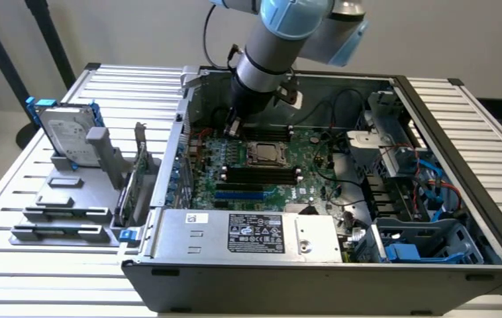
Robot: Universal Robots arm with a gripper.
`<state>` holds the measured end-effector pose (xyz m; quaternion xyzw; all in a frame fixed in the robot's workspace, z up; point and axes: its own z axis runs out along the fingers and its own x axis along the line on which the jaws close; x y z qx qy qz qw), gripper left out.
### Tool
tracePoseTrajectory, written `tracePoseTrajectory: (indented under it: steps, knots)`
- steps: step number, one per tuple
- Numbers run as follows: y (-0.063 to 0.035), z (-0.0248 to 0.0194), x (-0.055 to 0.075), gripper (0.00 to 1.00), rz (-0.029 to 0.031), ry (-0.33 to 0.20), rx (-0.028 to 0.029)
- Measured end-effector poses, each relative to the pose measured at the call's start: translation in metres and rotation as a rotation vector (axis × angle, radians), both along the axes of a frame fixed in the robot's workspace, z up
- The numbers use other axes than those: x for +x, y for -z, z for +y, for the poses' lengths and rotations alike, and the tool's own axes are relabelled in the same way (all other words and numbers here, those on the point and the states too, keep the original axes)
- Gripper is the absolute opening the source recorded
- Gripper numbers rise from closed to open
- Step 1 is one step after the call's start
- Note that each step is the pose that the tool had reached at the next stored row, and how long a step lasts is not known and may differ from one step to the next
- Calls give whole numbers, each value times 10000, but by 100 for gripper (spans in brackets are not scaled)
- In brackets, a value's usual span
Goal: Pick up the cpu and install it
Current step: 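Install the first cpu locking lever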
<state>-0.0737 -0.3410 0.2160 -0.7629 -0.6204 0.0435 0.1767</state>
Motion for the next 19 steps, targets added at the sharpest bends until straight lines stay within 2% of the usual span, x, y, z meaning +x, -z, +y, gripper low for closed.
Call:
tracePoseTrajectory:
  steps: [2,5,10,19]
  knots:
    - [0,0,-12,11,-2,146,58]
    - [0,0,-24,11,-2,410,100]
    - [0,0,-35,11,-5,954,128]
    - [0,0,-60,11,-8,1827,224]
